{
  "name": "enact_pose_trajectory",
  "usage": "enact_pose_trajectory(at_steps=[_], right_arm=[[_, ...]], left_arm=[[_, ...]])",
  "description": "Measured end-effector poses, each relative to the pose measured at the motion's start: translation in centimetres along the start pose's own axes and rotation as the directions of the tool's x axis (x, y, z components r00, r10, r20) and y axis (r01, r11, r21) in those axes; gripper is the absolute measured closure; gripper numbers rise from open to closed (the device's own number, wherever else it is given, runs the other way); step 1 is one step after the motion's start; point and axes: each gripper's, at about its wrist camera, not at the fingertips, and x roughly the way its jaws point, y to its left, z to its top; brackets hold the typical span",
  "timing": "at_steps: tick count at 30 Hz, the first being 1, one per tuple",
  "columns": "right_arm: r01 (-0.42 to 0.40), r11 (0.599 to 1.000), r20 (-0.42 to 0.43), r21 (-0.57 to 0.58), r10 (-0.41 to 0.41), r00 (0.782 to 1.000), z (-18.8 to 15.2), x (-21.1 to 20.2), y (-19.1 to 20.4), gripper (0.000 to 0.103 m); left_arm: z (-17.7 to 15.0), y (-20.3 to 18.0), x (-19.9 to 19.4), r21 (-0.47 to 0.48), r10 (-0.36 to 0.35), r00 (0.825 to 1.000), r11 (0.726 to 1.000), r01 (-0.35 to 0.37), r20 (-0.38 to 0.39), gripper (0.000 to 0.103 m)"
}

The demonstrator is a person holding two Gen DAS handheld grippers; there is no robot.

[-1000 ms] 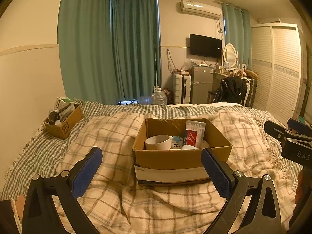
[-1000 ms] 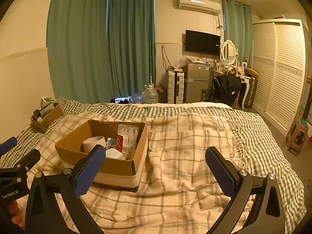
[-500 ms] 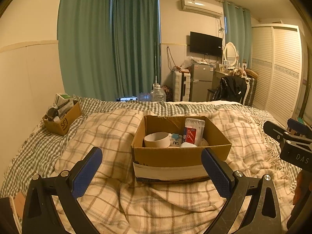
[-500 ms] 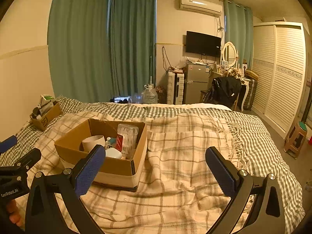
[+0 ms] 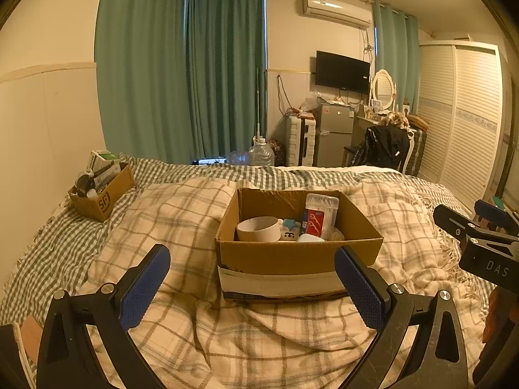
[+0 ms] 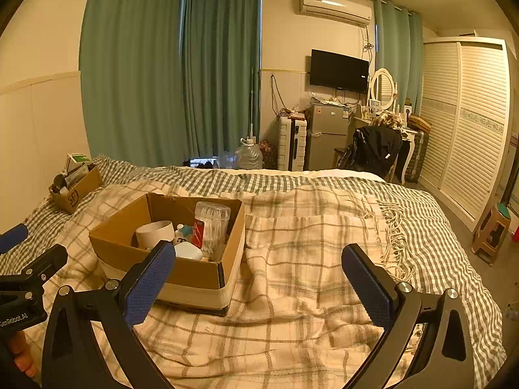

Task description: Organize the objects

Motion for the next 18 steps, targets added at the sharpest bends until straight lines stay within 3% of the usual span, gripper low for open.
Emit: enact_pose_trajectory(at_steps=[18], right_arm=[[-0.001,1.000,0.002,0.003,0.001,1.000,-0.11,0.02,-0.07,0.000]], left_arm=[[-0.32,-0.15,0.09,0.000,-0.002,1.000,1.000,0.002,-0.009,0.000]])
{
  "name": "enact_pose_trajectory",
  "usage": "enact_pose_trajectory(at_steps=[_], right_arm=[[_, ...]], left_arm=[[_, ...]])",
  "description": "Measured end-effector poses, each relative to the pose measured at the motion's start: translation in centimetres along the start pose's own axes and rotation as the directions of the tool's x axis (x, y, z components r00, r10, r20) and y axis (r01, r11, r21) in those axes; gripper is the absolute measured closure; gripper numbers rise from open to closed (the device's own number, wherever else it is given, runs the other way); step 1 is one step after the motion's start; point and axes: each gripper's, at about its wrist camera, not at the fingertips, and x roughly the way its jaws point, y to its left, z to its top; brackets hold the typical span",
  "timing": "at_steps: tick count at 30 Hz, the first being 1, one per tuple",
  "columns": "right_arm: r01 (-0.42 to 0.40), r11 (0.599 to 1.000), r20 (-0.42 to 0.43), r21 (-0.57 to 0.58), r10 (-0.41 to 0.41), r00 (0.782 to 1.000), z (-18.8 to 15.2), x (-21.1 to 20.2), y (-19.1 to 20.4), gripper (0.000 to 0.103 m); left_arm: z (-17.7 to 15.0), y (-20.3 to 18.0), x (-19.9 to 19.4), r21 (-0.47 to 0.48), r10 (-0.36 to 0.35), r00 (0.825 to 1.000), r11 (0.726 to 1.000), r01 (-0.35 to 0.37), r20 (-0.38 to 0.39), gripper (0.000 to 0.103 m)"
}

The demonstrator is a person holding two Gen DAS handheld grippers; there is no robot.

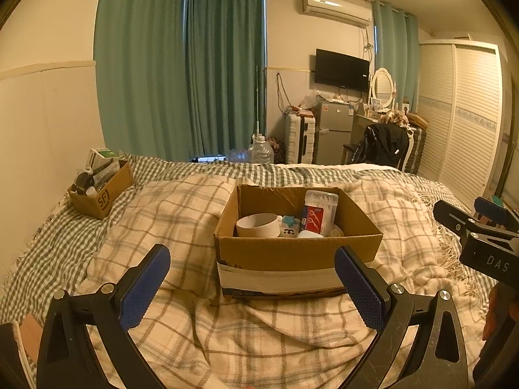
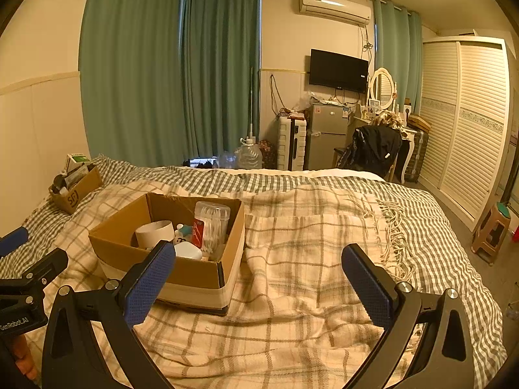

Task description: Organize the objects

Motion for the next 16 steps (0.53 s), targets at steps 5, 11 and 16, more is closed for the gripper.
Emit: enact_pose_trajectory(at_steps=[5,11,16], right_arm=[[0.001,1.000,-0.002,-0.002,-0.001,1.000,0.00,-0.02,-0.02,0.000],[0.003,1.000,0.000,-0.003,-0.003,1.000,0.06,-0.10,0.00,0.000],[0.004,1.000,-0.007,-0.004,-0.004,1.000,0.05,0.01,-0.03,0.000]], left_arm=[[-0.18,0.12,-0.01,-0.006,0.013,1.000,1.000,-0.013,-0.002,0.000],[-0.19,0.25,-0.21,-0.006,0.021,1.000,1.000,-0.021,0.009,0.000],[-0.06,0.28,-0.53,-0.005,0.021,0.999,1.000,-0.021,0.037,0.000]])
